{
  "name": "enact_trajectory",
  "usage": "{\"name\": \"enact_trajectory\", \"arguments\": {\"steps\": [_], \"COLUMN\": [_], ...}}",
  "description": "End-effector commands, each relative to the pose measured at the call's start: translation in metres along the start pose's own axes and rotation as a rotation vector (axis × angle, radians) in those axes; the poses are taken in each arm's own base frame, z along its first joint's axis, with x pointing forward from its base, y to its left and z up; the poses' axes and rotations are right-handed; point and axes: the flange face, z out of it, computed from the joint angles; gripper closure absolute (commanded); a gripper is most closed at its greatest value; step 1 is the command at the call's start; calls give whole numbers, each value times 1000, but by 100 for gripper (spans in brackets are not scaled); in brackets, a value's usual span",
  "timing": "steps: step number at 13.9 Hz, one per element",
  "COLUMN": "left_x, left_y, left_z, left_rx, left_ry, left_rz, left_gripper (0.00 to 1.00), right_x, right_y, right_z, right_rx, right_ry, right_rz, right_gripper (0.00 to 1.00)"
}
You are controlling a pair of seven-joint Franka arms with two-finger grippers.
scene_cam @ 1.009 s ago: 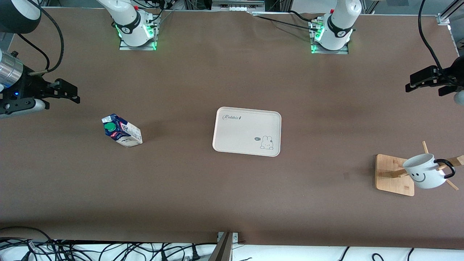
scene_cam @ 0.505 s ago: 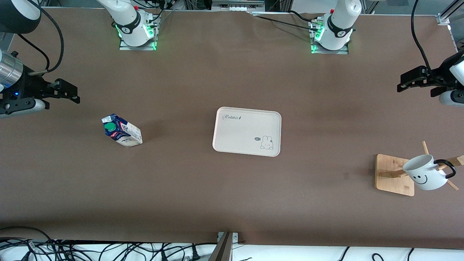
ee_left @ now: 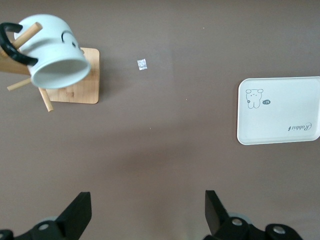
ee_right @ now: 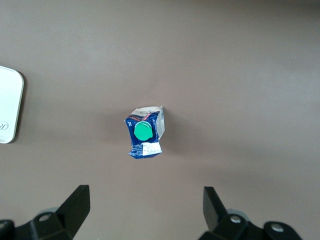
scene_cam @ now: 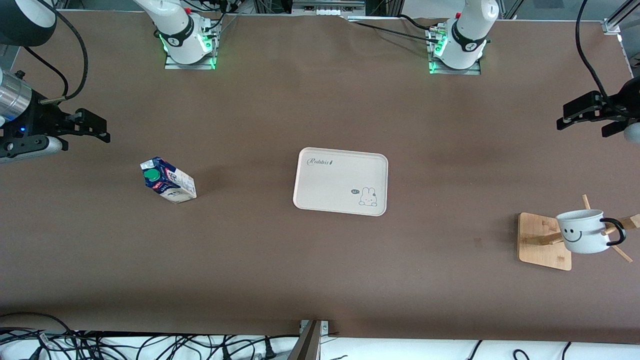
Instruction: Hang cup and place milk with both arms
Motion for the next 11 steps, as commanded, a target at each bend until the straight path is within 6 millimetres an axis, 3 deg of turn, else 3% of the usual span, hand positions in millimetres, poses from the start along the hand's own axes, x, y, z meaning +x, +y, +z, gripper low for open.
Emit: {"name": "enact_trajectory", "arguments": {"steps": [1, 5, 11], "left_x": [-18, -22, -21], "left_y": [6, 1, -6], "left_z": [3, 8, 4], "left_rx": [17, 131, 27], "left_ry": [-36, -95, -55], "left_rz": [4, -3, -26], "left_gripper": [0, 0, 0], "right_x": [0, 0, 0], "right_y": [2, 0, -1], "right_z": [-4, -5, -5], "right_rx": [4, 3, 3], "right_ry": [-4, -3, -3], "right_rz": [-1, -2, -2], "right_gripper": [0, 0, 0]}}
